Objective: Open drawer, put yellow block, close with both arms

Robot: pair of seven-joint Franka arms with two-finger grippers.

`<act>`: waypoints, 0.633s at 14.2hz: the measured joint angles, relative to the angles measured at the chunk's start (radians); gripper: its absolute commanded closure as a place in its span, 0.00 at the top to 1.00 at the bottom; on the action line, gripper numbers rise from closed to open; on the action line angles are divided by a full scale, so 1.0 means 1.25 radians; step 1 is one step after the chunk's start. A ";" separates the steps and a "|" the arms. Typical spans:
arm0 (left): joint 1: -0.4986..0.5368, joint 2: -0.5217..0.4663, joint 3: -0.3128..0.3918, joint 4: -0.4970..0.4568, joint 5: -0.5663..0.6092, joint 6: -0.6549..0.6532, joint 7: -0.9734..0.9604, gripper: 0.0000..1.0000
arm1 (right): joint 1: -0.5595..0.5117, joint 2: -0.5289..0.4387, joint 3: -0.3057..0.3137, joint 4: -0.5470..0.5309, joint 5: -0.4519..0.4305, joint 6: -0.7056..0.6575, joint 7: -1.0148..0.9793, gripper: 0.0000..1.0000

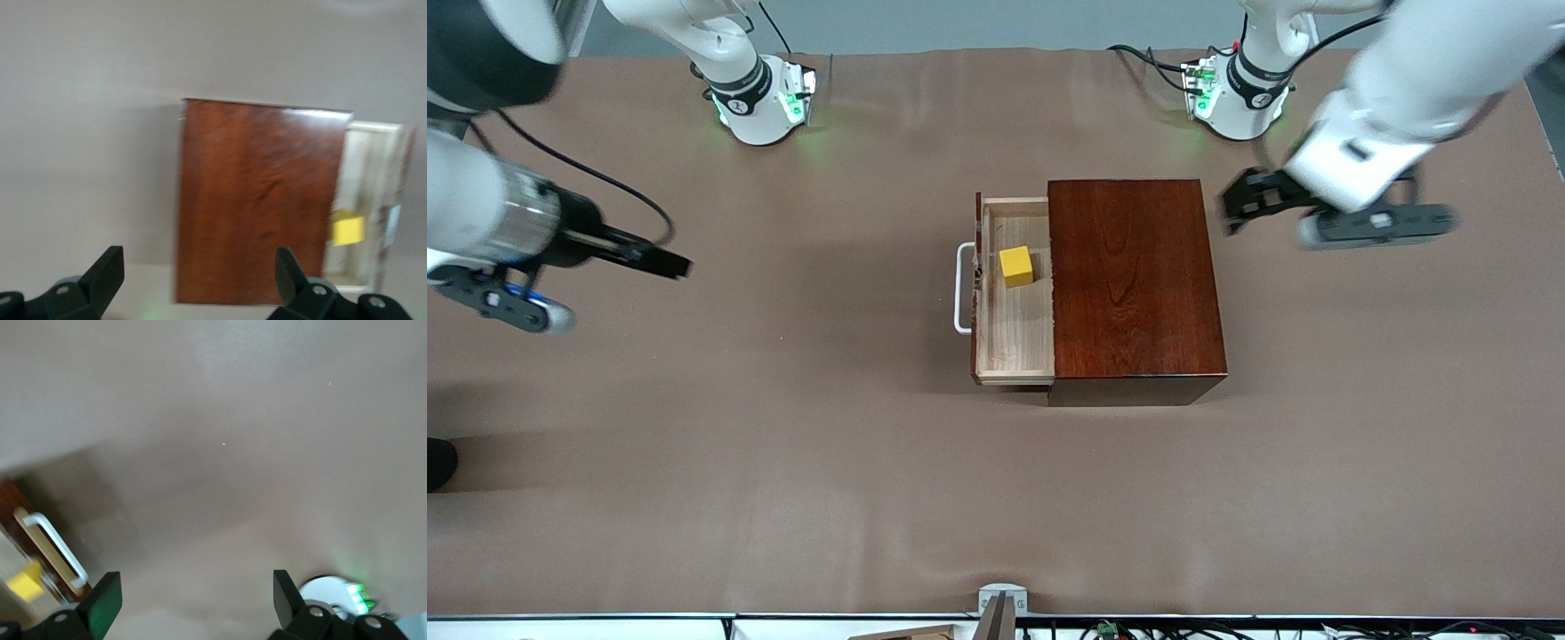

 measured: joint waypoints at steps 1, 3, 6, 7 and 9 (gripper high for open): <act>-0.026 0.025 -0.016 0.014 0.000 0.028 -0.082 1.00 | -0.026 -0.012 0.000 0.000 -0.016 -0.010 -0.081 1.00; -0.093 0.068 -0.026 0.036 -0.001 0.092 -0.247 1.00 | -0.061 -0.039 0.000 -0.003 -0.060 -0.017 -0.222 1.00; -0.174 0.128 -0.026 0.048 -0.001 0.238 -0.482 1.00 | -0.068 -0.072 0.002 -0.035 -0.100 -0.009 -0.347 1.00; -0.194 0.148 -0.027 0.051 -0.001 0.289 -0.548 1.00 | -0.072 -0.083 0.002 -0.061 -0.104 0.012 -0.382 1.00; -0.238 0.194 -0.027 0.058 -0.001 0.406 -0.672 1.00 | -0.094 -0.116 0.001 -0.134 -0.106 0.055 -0.472 1.00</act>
